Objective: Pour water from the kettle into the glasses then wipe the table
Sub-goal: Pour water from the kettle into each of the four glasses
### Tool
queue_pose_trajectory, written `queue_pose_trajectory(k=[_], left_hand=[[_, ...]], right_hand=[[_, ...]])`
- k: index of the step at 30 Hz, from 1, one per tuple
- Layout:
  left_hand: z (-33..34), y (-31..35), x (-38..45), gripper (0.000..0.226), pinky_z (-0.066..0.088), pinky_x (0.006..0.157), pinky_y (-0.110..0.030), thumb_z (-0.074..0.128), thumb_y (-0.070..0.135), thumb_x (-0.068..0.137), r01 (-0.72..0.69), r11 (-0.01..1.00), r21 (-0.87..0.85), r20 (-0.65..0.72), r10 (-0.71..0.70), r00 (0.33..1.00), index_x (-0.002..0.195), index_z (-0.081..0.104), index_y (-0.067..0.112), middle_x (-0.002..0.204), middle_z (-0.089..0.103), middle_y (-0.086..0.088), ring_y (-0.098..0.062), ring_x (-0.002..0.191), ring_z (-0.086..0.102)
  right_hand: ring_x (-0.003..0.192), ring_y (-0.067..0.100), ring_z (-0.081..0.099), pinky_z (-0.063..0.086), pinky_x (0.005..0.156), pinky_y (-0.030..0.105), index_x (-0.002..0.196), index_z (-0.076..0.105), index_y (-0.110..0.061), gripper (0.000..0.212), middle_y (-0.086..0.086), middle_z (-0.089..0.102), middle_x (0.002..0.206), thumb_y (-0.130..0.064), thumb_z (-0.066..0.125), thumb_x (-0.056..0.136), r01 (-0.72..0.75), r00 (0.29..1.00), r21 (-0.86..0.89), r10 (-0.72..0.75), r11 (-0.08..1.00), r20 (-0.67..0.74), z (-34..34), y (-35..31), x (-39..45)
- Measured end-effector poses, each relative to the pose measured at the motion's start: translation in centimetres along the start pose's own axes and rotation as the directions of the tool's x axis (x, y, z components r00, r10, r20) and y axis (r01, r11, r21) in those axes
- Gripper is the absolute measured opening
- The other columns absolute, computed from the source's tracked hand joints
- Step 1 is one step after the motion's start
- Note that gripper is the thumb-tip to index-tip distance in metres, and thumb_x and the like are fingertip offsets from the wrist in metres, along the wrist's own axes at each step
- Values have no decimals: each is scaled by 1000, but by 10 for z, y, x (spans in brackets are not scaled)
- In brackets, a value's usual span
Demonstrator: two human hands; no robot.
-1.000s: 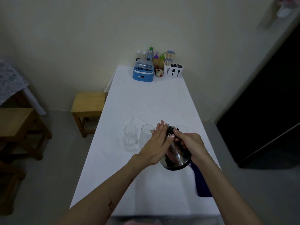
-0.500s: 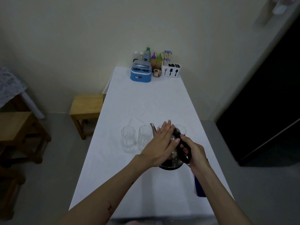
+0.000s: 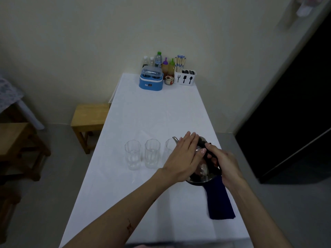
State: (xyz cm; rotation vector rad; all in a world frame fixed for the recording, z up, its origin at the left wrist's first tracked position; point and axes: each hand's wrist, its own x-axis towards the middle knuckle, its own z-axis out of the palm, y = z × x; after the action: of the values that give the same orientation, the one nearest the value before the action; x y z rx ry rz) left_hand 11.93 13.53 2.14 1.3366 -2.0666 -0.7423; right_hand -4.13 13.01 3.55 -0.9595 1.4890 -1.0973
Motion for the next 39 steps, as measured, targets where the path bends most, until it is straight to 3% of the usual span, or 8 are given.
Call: queue_pose_trajectory(k=[3, 8, 12, 18, 31, 39], left_hand=[[6, 2, 2, 63, -2, 122, -32, 19, 46, 103, 52, 997, -63, 37, -50, 998, 155, 8, 12, 164, 5, -1, -8, 149, -6], [16, 1, 3, 64, -4, 122, -31, 18, 46, 103, 106, 981, -163, 71, -95, 993, 154, 1, 13, 163, -9, 2, -6, 147, -14], [19, -3, 2, 65, -3, 122, -32, 16, 48, 102, 107, 973, -204, 59, -97, 994, 154, -2, 14, 162, -14, 3, -5, 147, -17], [23, -2, 3, 60, -4, 121, -28, 18, 43, 104, 128, 963, -237, 21, -126, 992, 154, -3, 17, 161, -15, 6, -3, 146, -17], [28, 0, 9, 59, -4, 119, -21, 20, 40, 104, 129, 956, -262, -41, -144, 989, 154, -2, 17, 161, -16, 8, -2, 146, -17], [27, 2, 8, 59, -6, 117, -19, 19, 40, 105, 125, 958, -257, -51, -142, 989, 154, -3, 18, 161, -16, 8, -1, 146, -17]], right_hand=[[60, 15, 56, 41, 59, 28, 66, 72, -10, 37, -2, 65, 61, -44, 80, 78, 5, 1000, -84, -6, 996, -13, -5, -2, 7], [65, 18, 61, 47, 67, 33, 64, 75, -11, 41, -4, 69, 59, -49, 81, 75, -3, 1000, -190, 2, 982, -2, -7, -3, 17], [61, 16, 57, 44, 65, 31, 60, 74, -13, 42, -9, 63, 50, -51, 80, 78, 19, 999, -264, -10, 964, 34, -7, -8, 21], [63, 17, 59, 47, 67, 32, 62, 74, -12, 42, -6, 65, 52, -50, 78, 80, 53, 997, -339, -29, 939, 75, -8, -18, 28], [51, 12, 49, 41, 59, 26, 62, 75, -11, 41, -6, 52, 45, -47, 78, 82, 79, 994, -403, -42, 912, 101, -9, -29, 36], [53, 13, 51, 43, 61, 28, 62, 75, -11, 41, -2, 57, 51, -47, 78, 81, 85, 993, -406, -44, 910, 110, -8, -28, 37]])
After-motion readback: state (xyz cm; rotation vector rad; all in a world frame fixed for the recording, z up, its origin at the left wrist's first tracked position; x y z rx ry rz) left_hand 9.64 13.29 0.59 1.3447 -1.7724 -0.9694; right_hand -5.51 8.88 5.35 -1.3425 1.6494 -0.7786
